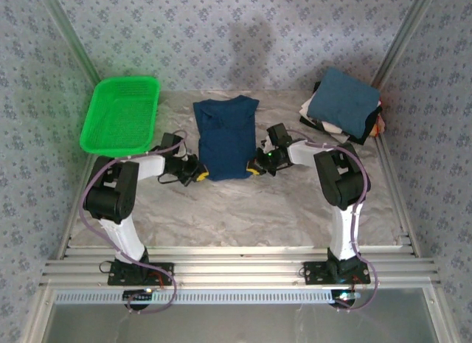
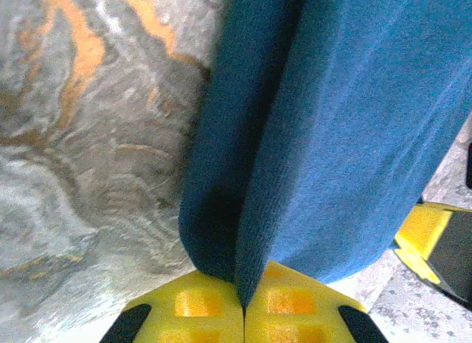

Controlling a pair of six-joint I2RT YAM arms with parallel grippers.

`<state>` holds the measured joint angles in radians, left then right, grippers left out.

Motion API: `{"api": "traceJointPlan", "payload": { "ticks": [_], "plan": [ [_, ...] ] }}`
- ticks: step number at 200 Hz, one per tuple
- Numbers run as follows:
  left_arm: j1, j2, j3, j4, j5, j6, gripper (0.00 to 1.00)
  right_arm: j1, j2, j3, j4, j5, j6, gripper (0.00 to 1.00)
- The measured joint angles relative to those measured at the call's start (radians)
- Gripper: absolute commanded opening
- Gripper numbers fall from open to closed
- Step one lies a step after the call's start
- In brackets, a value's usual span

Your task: Fold and stack the t-shirts

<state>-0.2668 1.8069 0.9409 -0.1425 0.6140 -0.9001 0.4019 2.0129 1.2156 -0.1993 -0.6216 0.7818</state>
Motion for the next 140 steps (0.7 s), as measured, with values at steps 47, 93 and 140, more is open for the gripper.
{"api": "traceJointPlan", "payload": {
  "ticks": [47, 93, 140],
  "plan": [
    [-0.011, -0.166, -0.135, -0.05, -0.042, 0.021, 0.0, 0.027, -0.153, -0.18, -0.002, 0.004, 0.027, 0.0],
    [-0.071, -0.49, -0.361, -0.154, -0.108, -0.021, 0.0, 0.2, -0.33, -0.365, -0.006, 0.048, 0.118, 0.0],
    [-0.156, -0.856, -0.491, -0.314, -0.156, -0.139, 0.0, 0.356, -0.482, -0.485, -0.026, 0.126, 0.258, 0.0]
  ]
}}
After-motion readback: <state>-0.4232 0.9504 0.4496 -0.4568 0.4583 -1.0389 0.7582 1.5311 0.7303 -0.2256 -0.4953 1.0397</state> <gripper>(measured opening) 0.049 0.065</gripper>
